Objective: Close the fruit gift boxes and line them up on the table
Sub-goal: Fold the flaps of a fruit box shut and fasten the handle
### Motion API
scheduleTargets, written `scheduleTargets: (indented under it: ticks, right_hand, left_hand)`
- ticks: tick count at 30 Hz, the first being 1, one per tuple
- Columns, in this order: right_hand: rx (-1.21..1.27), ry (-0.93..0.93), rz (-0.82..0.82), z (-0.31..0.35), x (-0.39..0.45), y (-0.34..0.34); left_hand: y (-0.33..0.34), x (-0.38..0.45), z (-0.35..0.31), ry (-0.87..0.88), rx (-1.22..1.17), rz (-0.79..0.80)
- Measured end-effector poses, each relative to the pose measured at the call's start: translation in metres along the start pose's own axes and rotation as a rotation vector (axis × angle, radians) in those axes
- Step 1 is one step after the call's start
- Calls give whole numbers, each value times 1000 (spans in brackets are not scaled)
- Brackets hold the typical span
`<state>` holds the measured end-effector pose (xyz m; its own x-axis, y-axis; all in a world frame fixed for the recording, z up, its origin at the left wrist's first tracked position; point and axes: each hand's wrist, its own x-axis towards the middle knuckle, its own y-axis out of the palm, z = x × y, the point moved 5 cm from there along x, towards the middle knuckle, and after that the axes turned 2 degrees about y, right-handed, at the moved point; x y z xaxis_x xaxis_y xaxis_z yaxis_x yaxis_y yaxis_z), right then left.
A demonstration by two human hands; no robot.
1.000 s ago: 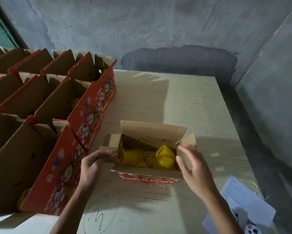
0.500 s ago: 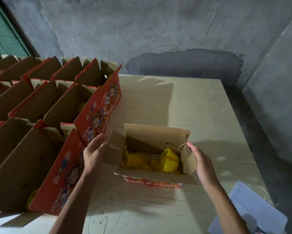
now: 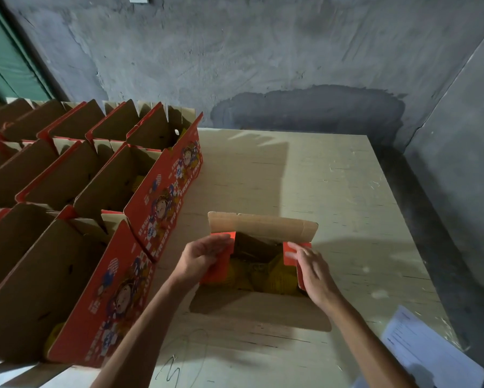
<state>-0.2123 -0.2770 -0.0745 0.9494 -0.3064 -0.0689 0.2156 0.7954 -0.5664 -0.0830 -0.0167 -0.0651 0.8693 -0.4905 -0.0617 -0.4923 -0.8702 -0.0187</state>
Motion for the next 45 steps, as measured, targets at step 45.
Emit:
scheduleTargets:
  ticks: [45]
  right_hand:
    - [-53,-77,232,-1,-93,-20]
  left_hand:
    - [-20,-95,-6,236,642,219]
